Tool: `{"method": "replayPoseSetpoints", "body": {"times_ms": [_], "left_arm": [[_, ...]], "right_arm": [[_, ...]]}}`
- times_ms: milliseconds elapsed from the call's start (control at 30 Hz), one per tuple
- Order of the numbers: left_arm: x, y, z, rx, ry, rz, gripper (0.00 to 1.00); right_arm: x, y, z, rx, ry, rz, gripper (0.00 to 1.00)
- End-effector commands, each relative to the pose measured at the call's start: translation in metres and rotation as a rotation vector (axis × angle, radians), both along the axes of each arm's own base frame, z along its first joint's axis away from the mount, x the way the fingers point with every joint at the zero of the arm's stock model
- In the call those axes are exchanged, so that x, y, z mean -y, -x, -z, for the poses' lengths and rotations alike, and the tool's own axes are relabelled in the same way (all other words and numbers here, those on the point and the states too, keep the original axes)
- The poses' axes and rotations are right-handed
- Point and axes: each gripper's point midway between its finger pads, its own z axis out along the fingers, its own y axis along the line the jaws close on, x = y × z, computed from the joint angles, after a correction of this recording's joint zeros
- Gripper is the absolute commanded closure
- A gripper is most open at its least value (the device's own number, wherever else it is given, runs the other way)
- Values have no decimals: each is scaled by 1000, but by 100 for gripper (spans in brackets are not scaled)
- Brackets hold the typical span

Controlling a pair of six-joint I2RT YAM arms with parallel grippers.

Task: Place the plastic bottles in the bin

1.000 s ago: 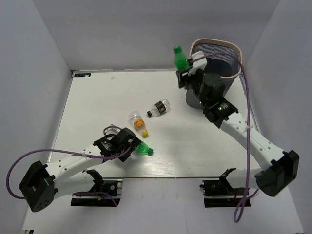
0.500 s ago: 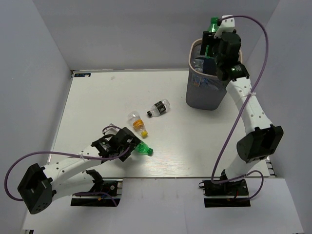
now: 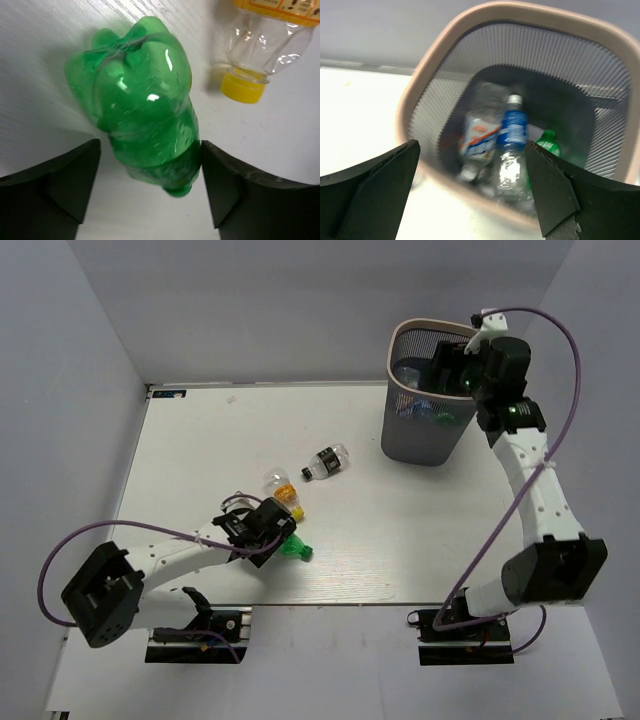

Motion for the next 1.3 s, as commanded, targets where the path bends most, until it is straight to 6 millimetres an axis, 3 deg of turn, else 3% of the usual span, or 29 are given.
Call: {"method": "replayPoseSetpoints", "body": {"times_ms": [0, 33, 100, 133, 200, 300, 333, 400, 433, 467, 500, 533, 567, 600, 633, 667, 700, 733, 767, 900, 933, 967, 1000, 1033, 1067, 1100, 1200, 1233, 1267], "left_arm": [[11, -15, -3, 36, 6, -12, 14], [11, -15, 0, 27, -4, -12, 18], [17, -17, -2, 30, 18, -6, 27], [17, -17, -1, 32, 1, 19, 38], [28, -25, -23, 83, 35, 63, 59], [45, -35, -63, 174, 45, 184, 71], [49, -37, -80, 229, 39, 256, 78], [71, -45, -121, 350, 102, 356, 82], [80, -45, -137, 422, 91, 454, 84], [94, -42, -155, 476, 135, 531, 86], [107, -50, -191, 582, 183, 566, 87], [121, -48, -205, 635, 187, 669, 87], [137, -58, -229, 693, 204, 699, 87], [147, -65, -245, 737, 202, 724, 87], [159, -69, -255, 759, 205, 769, 87], [170, -80, -298, 855, 205, 780, 87], [190, -94, -290, 847, 189, 813, 87], [203, -102, -334, 961, 215, 827, 87], [210, -114, -345, 994, 218, 824, 87], [251, -154, -389, 1132, 248, 817, 86], [255, -158, -425, 1211, 269, 798, 86], [275, -176, -404, 1188, 260, 805, 85], [283, -184, -407, 1208, 268, 799, 84], [286, -186, -441, 1295, 317, 764, 84], [294, -191, -443, 1310, 350, 747, 81], [309, -204, -425, 1303, 361, 743, 81], [310, -216, -457, 1422, 457, 619, 75], [319, -229, -439, 1403, 452, 597, 72], [318, -238, -437, 1403, 439, 557, 72]], "right_arm": [[-20, 37, -36, 125, -39, -151, 10], [-30, 54, -44, 148, -49, -235, 10], [-36, 66, -24, 132, -10, -313, 10], [-51, 94, -37, 173, -20, -440, 10], [-59, 111, -17, 183, 29, -569, 21], [-76, 164, -11, 247, 50, -783, 75], [-79, 174, -4, 255, 64, -824, 100], [-87, 202, 15, 219, 39, -952, 100], [-88, 214, 37, 135, 17, -987, 100], [-88, 220, 46, 103, 4, -1009, 100], [-90, 228, 59, 142, 43, -1080, 100], [-90, 244, 78, 33, -7, -1096, 100], [-88, 247, 86, 15, -3, -1095, 100], [-87, 251, 108, -29, -7, -1093, 100], [-86, 256, 116, -65, -15, -1087, 100], [-83, 256, 121, -80, 0, -1070, 91], [-82, 261, 137, -99, 13, -1079, 80], [-80, 267, 144, -126, 22, -1077, 69], [-77, 270, 154, -132, 49, -1078, 64], [-65, 280, 180, -183, 148, -1050, 60], [-61, 282, 187, -195, 176, -1045, 60], [-61, 286, 188, -198, 182, -1043, 62], [-61, 286, 187, -187, 180, -1047, 62], [-60, 285, 187, -179, 195, -1050, 64], [-61, 288, 187, -178, 196, -1057, 64], [-62, 289, 188, -170, 201, -1075, 66], [-62, 290, 190, -181, 198, -1086, 66], [-61, 289, 192, -191, 199, -1082, 67], [-61, 288, 192, -186, 205, -1086, 67]]}}
